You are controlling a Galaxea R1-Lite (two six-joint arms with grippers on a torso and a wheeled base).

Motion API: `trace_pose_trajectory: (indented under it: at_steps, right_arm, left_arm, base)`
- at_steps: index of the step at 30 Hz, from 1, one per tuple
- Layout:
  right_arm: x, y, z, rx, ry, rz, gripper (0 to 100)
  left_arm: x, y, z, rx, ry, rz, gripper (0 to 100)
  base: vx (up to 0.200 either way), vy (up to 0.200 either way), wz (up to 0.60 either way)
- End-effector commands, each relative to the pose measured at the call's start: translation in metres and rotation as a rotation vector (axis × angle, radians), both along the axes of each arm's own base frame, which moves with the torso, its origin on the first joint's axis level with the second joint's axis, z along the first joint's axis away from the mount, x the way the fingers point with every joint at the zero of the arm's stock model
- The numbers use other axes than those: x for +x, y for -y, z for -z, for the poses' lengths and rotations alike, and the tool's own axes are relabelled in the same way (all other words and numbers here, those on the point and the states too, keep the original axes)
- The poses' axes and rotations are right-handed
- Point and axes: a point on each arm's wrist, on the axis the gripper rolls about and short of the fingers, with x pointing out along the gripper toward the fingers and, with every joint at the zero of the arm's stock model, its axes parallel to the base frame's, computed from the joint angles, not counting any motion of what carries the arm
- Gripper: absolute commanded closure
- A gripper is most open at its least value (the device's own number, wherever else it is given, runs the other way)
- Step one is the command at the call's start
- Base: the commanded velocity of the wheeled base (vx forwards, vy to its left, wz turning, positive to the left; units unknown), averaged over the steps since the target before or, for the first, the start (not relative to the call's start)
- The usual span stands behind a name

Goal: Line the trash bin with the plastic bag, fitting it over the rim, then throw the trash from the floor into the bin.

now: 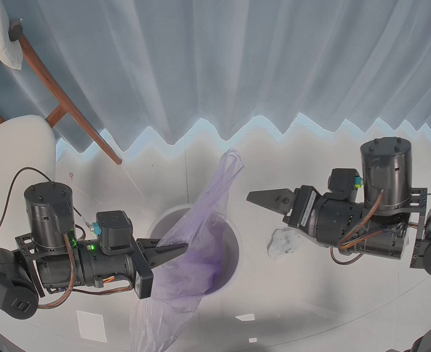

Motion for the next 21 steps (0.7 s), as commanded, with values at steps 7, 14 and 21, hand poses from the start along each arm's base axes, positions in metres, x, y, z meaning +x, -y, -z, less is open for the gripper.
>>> trace_pose_trajectory:
  at_steps: [7,14,21]
  right_arm:
    - [0.023,-0.027,0.021,-0.033,-0.049,0.008,0]
    - [0.039,-0.039,0.015,-0.015,-0.024,0.018,0]
    - [0.052,-0.048,0.008,0.007,0.004,0.023,0]
  left_arm:
    - [-0.006,0.0,0.0,-0.003,0.006,0.015,100]
    - [-0.006,0.0,-0.001,-0.001,0.011,0.015,100]
    - [-0.006,0.0,-0.001,0.0,0.015,0.016,100]
  base:
    - [0.0,0.0,0.0]
    - [0.0,0.0,0.0]
    - [0.0,0.0,0.0]
